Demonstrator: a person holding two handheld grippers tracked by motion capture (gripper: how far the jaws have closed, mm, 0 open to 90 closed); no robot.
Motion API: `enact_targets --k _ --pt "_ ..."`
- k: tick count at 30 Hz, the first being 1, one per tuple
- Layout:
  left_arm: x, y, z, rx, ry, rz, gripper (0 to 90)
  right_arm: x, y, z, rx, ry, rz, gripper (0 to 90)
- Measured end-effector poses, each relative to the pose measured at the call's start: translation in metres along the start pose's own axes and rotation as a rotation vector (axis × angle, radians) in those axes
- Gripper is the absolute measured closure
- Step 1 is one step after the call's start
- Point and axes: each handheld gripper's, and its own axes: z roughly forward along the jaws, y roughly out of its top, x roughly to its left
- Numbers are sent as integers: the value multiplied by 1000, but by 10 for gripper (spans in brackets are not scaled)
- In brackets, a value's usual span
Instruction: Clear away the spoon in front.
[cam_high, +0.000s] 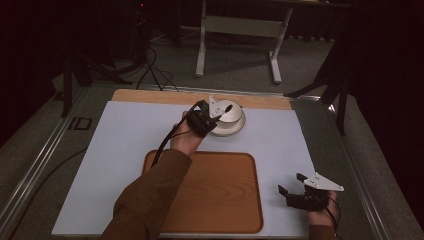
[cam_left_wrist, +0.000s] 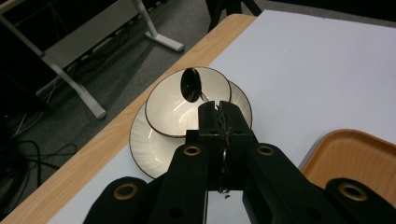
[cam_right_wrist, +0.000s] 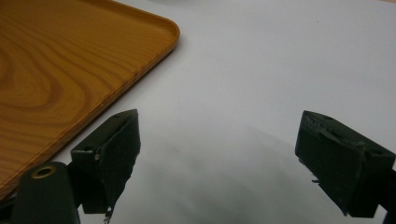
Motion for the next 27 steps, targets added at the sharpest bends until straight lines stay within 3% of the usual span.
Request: enact_targets --k 13,27 --pt "2 -2 -26 -23 -2 18 888 0 0 0 -1 -1 0 138" --pt "12 -18 -52 -31 19 -1 889 1 0 0 -2 0 -1 139"
